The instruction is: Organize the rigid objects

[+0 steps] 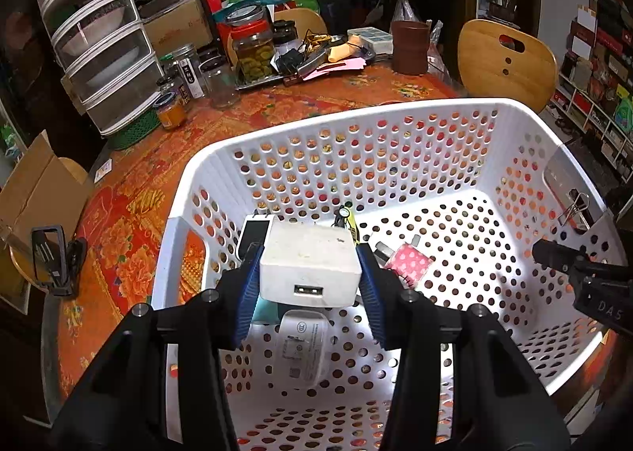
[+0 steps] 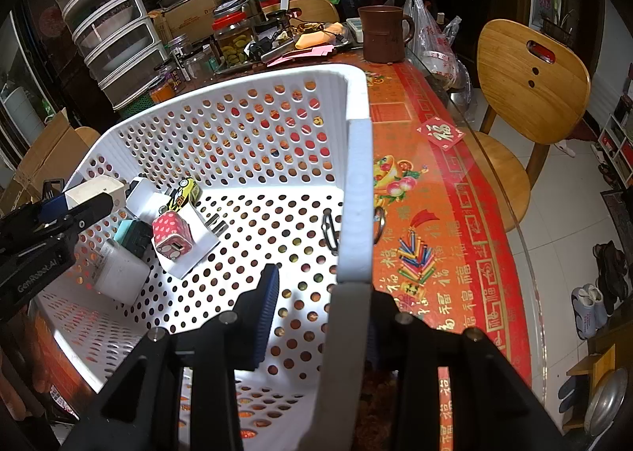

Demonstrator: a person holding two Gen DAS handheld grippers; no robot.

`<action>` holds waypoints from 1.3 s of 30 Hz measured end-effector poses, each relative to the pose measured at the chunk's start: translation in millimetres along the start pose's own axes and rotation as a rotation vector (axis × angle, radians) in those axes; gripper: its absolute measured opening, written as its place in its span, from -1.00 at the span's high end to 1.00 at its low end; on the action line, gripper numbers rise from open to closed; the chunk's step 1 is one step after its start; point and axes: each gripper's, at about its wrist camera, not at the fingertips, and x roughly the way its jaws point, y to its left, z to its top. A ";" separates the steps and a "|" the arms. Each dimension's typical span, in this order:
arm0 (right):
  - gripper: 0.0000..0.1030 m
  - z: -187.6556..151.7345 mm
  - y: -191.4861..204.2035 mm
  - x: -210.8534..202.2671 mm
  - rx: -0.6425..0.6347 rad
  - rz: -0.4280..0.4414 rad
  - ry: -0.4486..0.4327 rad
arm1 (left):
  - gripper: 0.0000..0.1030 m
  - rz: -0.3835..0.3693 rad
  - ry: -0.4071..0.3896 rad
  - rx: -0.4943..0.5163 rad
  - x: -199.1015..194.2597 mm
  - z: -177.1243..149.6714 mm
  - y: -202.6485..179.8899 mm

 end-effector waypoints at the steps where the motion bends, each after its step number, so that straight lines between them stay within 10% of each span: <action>1: 0.27 -0.1 0.0 -0.1 0.000 0.000 0.000 | 0.13 -0.004 -0.003 -0.003 -1.2 0.2 1.2; 7: 0.27 -0.2 2.7 -0.5 0.001 0.001 0.000 | -0.99 -0.002 -0.069 0.005 -21.1 -1.8 7.3; 16: 0.27 1.3 3.4 0.5 0.003 0.000 0.004 | -0.99 -0.048 -0.125 -0.033 -49.9 -19.0 26.7; 22: -0.46 -1.6 1.9 -5.5 0.020 -0.021 -0.003 | -0.99 -0.038 -0.196 -0.123 -75.2 -34.8 54.0; 27: -1.00 -26.7 21.3 -70.8 -0.040 -0.069 -0.220 | -0.99 0.024 -0.307 -0.136 -128.9 -64.5 72.3; 39: -1.00 -164.8 73.6 -227.2 -0.084 -0.030 -0.516 | -0.99 0.041 -0.394 -0.150 -274.3 -196.1 69.7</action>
